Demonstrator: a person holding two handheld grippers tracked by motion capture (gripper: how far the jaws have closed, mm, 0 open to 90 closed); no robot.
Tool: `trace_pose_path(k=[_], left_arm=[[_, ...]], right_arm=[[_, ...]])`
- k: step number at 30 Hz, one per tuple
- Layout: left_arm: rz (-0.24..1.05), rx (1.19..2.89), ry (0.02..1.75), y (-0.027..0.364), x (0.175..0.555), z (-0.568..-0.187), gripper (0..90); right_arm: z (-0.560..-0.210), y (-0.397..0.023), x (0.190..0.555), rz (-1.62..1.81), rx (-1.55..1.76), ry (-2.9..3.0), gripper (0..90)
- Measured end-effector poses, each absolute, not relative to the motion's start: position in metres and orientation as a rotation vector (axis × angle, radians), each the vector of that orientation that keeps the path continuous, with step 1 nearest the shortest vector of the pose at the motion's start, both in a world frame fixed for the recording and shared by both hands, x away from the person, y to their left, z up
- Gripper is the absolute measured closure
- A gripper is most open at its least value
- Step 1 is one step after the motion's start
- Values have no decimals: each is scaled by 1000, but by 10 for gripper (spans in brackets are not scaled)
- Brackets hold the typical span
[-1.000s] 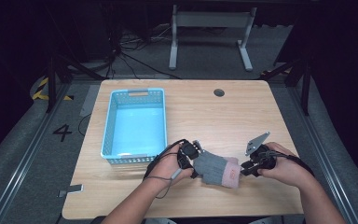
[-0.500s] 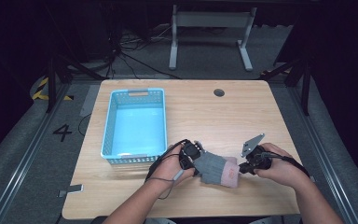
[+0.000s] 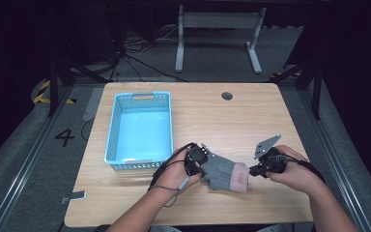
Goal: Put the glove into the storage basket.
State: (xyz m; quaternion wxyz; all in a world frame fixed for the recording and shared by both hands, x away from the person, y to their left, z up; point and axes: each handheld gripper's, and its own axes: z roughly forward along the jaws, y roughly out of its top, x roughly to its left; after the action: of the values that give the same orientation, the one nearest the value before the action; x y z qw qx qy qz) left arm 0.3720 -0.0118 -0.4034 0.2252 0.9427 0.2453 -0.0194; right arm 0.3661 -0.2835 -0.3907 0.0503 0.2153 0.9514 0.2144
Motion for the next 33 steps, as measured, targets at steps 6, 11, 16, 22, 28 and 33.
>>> trace_pose_path(k=[6,11,16,22,28,33], left_arm=[[-59,2617,662,-13,367,-402,867],[-68,2626,657,-16,365,-405,866],[-95,2644,663,-21,368,-415,865],[-111,2651,689,-20,372,-421,756],[-83,2602,676,-17,373,-410,593],[-33,2551,653,-20,371,-397,556]], right_arm=[[-389,-284,373,684,682,2847,879],[-396,-282,381,674,717,2830,880],[-406,-280,387,641,760,2830,879],[-414,-282,390,629,784,2828,791],[-404,-294,387,674,796,2774,688],[-397,-305,385,696,839,2735,663]])
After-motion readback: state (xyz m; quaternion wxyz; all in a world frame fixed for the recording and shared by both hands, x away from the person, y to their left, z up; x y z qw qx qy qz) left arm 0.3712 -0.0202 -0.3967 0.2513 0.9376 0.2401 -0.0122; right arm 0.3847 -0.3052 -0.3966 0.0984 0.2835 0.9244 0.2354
